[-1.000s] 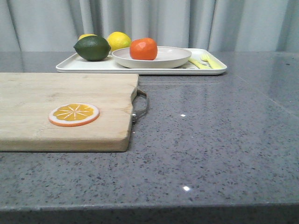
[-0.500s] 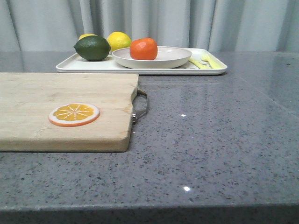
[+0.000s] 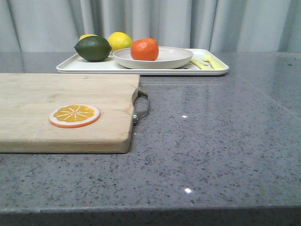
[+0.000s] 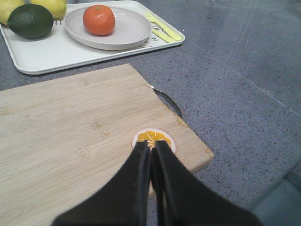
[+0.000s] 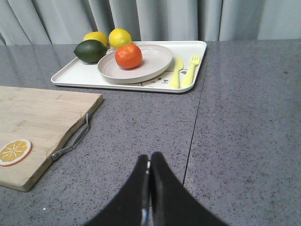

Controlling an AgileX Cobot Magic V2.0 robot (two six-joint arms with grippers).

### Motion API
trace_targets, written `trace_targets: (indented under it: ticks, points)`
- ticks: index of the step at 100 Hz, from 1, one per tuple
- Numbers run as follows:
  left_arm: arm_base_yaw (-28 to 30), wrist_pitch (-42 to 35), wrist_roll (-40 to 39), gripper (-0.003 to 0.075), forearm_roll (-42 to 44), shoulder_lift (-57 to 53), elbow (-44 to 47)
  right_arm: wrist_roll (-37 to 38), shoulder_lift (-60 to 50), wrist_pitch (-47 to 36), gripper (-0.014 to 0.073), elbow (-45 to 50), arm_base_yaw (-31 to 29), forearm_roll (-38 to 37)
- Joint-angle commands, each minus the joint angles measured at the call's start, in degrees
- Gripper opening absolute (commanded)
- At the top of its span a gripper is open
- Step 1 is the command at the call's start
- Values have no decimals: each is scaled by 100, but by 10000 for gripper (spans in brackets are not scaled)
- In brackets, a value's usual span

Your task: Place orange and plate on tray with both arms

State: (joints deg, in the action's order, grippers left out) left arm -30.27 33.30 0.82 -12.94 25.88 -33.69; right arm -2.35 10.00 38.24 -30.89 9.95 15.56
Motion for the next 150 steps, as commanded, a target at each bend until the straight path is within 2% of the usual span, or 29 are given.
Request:
trace_targets:
  ticks: [1,17,44,55,84,112,134,150]
  points:
    - [13,-439,-40,-19,-96,22,-148,-69,63,-430,-65,-114,-16,11]
    - [24,-575,-40,-19,-96,22,-31,-69,63,-430,-65,-114,-16,11]
    - [431,-2800,-40,-19,-76,-587,1002,-69,63,-430,-65,-114,-16,11]
    - [744,-3330,-40,-19,50,-911,1481,-69,63,-430,-65,-114,-16,11]
    - [1953,-3330,-40,-19,123,-1765,2325,-69,63,-430,-65,-114,-16,11]
    - [2633,-3330,-40,-19,384,-2355,3047,-69,63,-430,-65,-114,-16,11]
    - [2849,-3330,-40,-19,566,-2806,3512,-69,63,-430,-65,-114,-16,11]
    - [2849,-2937,-40,-19,628,-2794,3509,-69,63,-435,-65,-114,-16,11]
